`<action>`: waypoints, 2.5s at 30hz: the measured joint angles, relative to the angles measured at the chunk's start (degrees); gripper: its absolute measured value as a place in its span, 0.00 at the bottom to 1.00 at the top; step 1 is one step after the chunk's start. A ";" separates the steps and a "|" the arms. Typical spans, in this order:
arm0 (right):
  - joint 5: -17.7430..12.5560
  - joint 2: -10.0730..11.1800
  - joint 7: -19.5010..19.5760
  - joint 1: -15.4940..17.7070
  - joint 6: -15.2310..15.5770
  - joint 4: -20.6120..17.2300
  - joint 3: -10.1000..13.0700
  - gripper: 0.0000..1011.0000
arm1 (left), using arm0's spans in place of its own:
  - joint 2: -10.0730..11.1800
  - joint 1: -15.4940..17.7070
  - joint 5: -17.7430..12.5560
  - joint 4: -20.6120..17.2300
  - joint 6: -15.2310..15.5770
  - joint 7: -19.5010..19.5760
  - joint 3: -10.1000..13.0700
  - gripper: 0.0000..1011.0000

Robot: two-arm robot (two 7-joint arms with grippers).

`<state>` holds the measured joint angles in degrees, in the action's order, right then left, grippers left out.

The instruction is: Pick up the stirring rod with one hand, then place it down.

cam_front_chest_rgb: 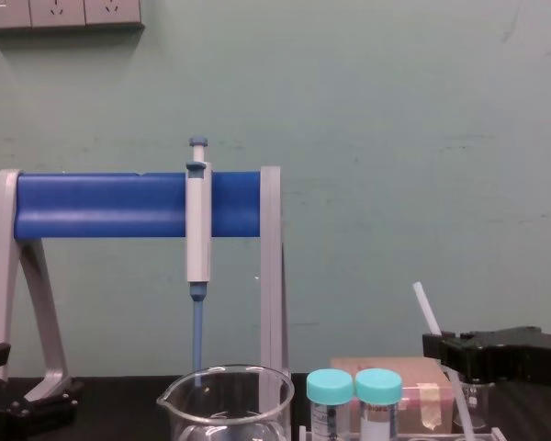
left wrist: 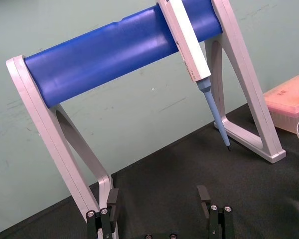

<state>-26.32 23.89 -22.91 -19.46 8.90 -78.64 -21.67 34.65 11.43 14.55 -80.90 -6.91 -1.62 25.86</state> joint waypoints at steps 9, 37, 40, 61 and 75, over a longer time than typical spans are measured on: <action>-1.18 -0.10 -2.43 1.25 -4.43 -0.59 1.04 0.07 | 0.00 0.00 0.00 0.00 0.00 0.00 0.00 0.99; -2.21 1.97 -10.03 3.67 -21.37 -4.19 3.60 0.07 | 0.00 0.00 0.00 0.00 0.00 0.00 0.00 0.99; -2.38 2.23 -9.41 3.84 -21.58 -5.91 4.60 0.07 | 0.00 0.00 0.00 0.00 0.00 0.00 0.00 0.99; -2.81 1.97 -5.91 5.71 -20.60 -10.25 8.27 0.07 | 0.00 0.00 0.00 0.00 0.00 0.00 0.00 0.99; -2.55 1.68 -5.92 5.91 -20.16 -10.51 8.33 0.07 | 0.00 0.00 0.00 0.00 0.00 0.00 0.00 0.99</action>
<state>-28.88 25.57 -28.83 -13.55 -11.26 -89.15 -13.34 34.64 11.43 14.55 -80.90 -6.91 -1.62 25.86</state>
